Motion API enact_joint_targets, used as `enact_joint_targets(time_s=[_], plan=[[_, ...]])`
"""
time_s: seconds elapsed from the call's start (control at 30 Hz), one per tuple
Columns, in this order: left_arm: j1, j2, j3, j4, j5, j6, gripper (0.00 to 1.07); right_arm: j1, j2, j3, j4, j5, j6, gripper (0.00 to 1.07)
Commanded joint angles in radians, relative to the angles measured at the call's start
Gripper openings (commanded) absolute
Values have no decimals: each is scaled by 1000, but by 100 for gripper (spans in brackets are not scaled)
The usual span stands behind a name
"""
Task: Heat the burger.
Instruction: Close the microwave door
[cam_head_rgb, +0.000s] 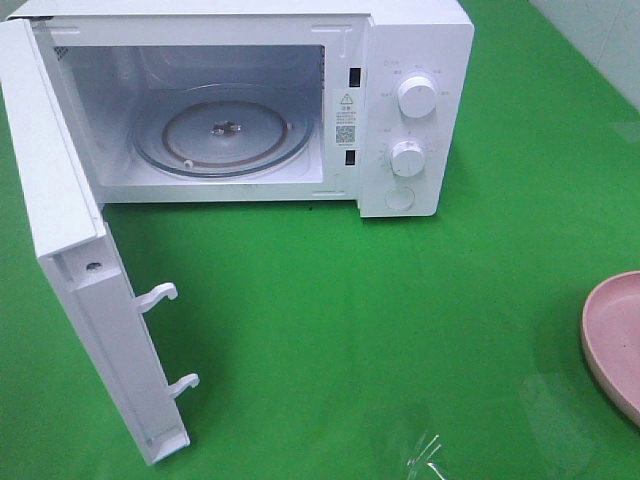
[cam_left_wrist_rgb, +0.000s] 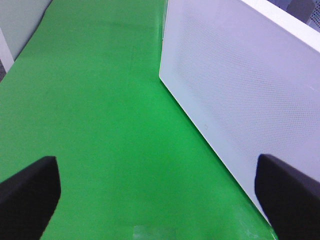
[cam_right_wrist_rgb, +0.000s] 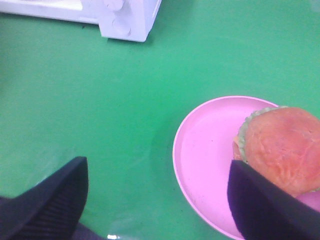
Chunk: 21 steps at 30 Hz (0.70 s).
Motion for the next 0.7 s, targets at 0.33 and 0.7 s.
enact_joint_targets(time_s=[0.33,0.7], plan=[[2,-4,3,-2,-1,-2,98,-197,-201,38,148,-35,-145,73],[2,-4,3,-2,-1,-2,98,-201,-201,38,145,-35,-141,67]])
